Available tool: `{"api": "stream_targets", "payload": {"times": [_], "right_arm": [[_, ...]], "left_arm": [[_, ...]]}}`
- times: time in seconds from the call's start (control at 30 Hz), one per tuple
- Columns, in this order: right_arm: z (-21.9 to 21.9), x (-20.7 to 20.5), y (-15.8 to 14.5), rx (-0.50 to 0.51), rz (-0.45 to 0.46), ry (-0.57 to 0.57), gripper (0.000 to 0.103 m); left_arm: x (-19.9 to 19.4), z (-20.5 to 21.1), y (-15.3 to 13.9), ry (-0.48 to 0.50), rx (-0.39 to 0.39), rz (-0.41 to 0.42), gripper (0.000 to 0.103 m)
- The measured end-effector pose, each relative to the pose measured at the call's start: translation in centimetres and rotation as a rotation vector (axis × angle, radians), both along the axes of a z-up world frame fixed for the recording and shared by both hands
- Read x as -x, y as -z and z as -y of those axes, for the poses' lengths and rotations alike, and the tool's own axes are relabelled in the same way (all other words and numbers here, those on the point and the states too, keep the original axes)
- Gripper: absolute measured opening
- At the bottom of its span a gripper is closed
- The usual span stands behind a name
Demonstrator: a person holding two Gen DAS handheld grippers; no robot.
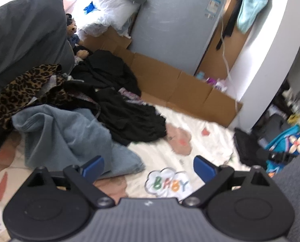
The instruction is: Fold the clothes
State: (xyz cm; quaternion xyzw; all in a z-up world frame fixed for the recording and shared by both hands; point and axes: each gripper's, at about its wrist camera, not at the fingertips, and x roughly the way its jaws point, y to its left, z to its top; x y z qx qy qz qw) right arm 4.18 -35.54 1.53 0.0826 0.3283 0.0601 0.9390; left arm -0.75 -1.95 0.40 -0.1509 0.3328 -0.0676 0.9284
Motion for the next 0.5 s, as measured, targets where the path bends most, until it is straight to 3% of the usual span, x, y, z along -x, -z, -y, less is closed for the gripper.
{"api": "stream_targets", "payload": {"times": [0.5], "right_arm": [[0.4, -0.7, 0.5, -0.043, -0.014, -0.040, 0.103]], "left_arm": [[-2.3, -0.9, -0.4, -0.007, -0.035, -0.002, 0.097]]}}
